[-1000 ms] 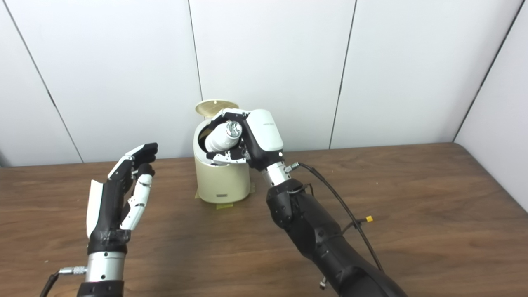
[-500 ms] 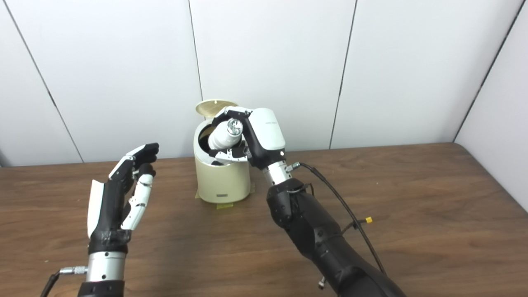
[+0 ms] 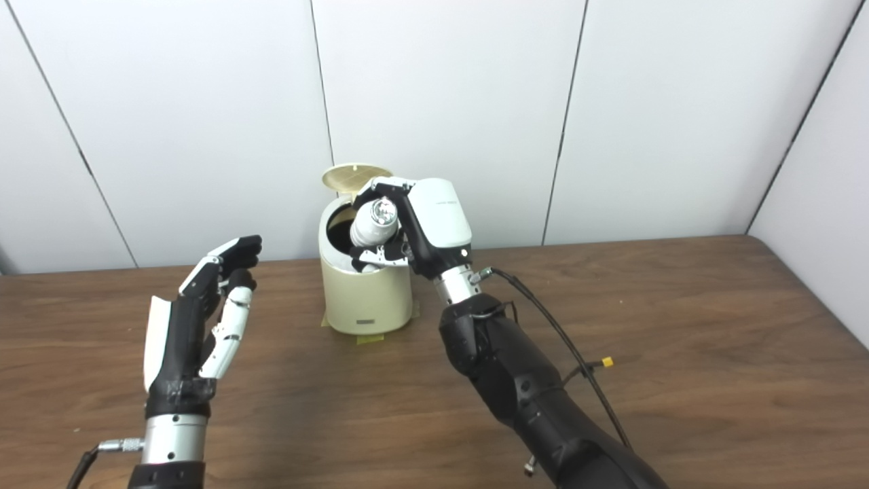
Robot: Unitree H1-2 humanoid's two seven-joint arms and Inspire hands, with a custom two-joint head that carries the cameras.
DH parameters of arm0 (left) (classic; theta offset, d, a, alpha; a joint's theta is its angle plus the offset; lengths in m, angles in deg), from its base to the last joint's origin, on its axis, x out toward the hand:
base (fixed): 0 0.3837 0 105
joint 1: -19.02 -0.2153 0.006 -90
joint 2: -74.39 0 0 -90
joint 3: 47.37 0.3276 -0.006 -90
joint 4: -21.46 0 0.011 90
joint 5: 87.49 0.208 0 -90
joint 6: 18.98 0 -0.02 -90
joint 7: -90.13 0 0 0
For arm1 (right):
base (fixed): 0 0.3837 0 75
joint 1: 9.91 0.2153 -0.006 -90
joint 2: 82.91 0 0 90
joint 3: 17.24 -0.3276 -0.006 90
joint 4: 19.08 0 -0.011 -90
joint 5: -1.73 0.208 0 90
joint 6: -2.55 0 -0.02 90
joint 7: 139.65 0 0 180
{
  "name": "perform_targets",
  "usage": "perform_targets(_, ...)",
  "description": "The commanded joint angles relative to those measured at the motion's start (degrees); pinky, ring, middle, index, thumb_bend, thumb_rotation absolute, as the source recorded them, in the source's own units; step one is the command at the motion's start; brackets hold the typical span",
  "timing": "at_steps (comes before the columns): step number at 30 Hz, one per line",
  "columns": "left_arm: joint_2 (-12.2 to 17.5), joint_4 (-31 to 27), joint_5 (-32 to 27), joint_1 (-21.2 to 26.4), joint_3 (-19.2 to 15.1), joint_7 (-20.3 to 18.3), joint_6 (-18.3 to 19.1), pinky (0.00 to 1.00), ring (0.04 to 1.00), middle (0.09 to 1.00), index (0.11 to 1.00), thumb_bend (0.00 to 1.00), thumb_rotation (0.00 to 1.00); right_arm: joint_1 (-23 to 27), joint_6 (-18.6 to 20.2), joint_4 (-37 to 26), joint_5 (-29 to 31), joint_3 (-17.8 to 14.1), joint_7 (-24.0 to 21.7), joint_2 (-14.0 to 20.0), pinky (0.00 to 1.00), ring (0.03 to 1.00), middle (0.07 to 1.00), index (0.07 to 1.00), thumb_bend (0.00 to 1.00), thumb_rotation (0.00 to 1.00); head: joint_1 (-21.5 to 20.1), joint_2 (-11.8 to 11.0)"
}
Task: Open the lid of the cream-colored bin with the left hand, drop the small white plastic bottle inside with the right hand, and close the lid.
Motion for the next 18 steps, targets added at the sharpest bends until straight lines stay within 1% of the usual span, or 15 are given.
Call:
perform_targets(1, -0.24, -1.59, 0.43, 2.04, 0.24, 0.46, -1.67, 0.69, 0.793, 0.803, 0.8, 0.3, 0.77, 2.8, -0.77, -1.84, 0.84, -0.68, 0.9, 0.36, 0.33, 0.416, 0.494, 0.5, 0.52, 0.0, -0.1, 0.03)
perform_targets(3, -0.31, -1.57, 0.39, 2.01, 0.2, 0.54, -1.69, 0.69, 0.792, 0.802, 0.8, 0.31, 0.77, 2.71, -0.85, -1.94, 1.57, -0.91, 0.3, 0.17, 0.34, 0.421, 0.494, 0.499, 0.52, 0.0, -0.04, 0.08)
perform_targets(7, -0.24, -1.61, 0.44, 2.05, 0.23, 0.44, -1.58, 0.69, 0.791, 0.802, 0.8, 0.3, 0.76, 2.06, -0.89, -3.4, 4.06, -1.46, -2.66, -0.11, 0.37, 0.44, 0.487, 0.494, 0.53, 0.0, -0.05, 0.1)
perform_targets(10, -0.12, -1.49, 0.59, 2.08, 0.22, 0.48, -1.72, 0.7, 0.792, 0.803, 0.801, 0.31, 0.77, 1.92, -0.99, -3.61, 4.49, -1.48, -3.25, -0.08, 0.39, 0.458, 0.48, 0.494, 0.53, 0.0, -0.02, 0.01)
perform_targets(11, -0.08, -1.5, 0.58, 2.08, 0.22, 0.43, -1.67, 0.7, 0.793, 0.804, 0.802, 0.31, 0.77, 1.9, -1.01, -3.61, 4.54, -1.49, -3.37, -0.06, 0.4, 0.462, 0.497, 0.489, 0.53, 0.09, -0.07, 0.03)
perform_targets(13, -0.05, -1.47, 0.34, 2.1, 0.18, 0.39, -1.76, 0.7, 0.794, 0.806, 0.804, 0.31, 0.77, 1.87, -1.32, -3.62, 4.9, -1.58, -3.69, -0.04, 0.41, 0.466, 0.509, 0.487, 0.52, 0.13, -0.04, 0.04)
perform_targets(14, -0.02, -1.42, 0.29, 2.11, 0.17, 0.4, -1.86, 0.7, 0.795, 0.806, 0.804, 0.3, 0.77, 1.87, -1.49, -3.59, 5.17, -1.66, -3.9, -0.05, 0.41, 0.469, 0.513, 0.51, 0.81, 0.19, -0.04, 0.04)
perform_targets(15, -0.03, -1.39, 0.37, 2.11, 0.16, 0.47, -1.87, 0.7, 0.794, 0.806, 0.804, 0.3, 0.77, 1.85, -1.57, -3.6, 5.47, -1.72, -4.17, -0.04, 0.42, 0.471, 0.517, 0.52, 0.9, 0.21, -0.05, 0.04)
perform_targets(17, 0.0, -1.45, 0.45, 2.08, 0.16, 0.41, -1.66, 0.7, 0.796, 0.806, 0.804, 0.31, 0.77, 1.79, -1.57, -3.66, 6.08, -1.84, -4.82, -0.04, 0.43, 0.484, 0.53, 0.539, 0.98, 0.24, -0.08, 0.05)
perform_targets(18, -0.01, -1.44, 0.46, 2.08, 0.14, 0.46, -1.67, 0.7, 0.796, 0.806, 0.805, 0.31, 0.77, 1.74, -1.4, -3.78, 6.18, -1.84, -5.04, -0.03, 0.44, 0.486, 0.533, 0.543, 0.99, 0.25, -0.1, 0.03)
